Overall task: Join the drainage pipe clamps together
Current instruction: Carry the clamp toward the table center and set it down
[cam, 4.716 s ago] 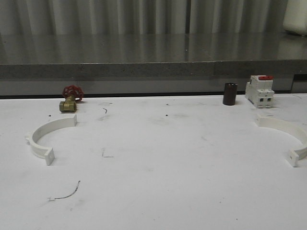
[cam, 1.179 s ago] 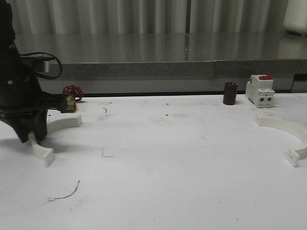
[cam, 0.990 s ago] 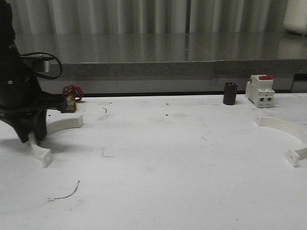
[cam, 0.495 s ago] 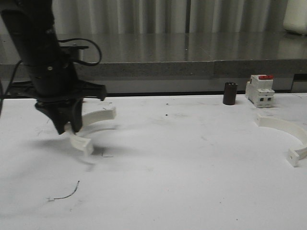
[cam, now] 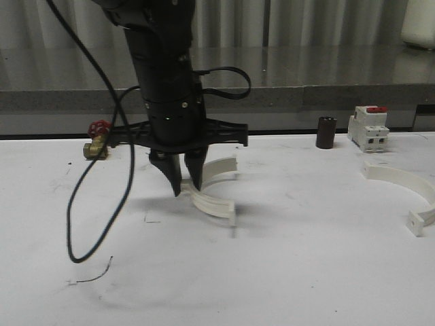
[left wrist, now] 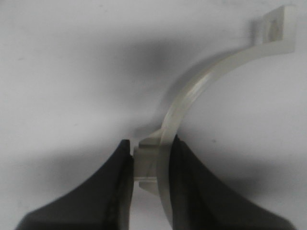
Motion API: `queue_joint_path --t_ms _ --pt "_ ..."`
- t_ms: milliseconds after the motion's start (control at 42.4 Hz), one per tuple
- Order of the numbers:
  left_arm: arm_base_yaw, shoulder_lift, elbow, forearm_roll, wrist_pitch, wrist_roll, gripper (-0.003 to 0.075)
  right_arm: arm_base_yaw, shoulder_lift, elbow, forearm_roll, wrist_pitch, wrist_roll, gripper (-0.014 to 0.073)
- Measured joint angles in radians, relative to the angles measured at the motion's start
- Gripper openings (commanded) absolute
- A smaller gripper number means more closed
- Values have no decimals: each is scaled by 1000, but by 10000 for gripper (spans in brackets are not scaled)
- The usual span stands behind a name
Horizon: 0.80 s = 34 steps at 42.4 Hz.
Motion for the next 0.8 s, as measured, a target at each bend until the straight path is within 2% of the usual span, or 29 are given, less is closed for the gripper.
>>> queue_joint_path --t_ms 330,613,802 --pt "-19 50 -58 0 30 -65 129 0 0 0 0 0 0 489" --pt "-19 50 -58 0 41 -66 341 0 0 0 0 0 0 489" --pt "-24 44 -58 -4 44 8 346 0 0 0 0 0 0 489"
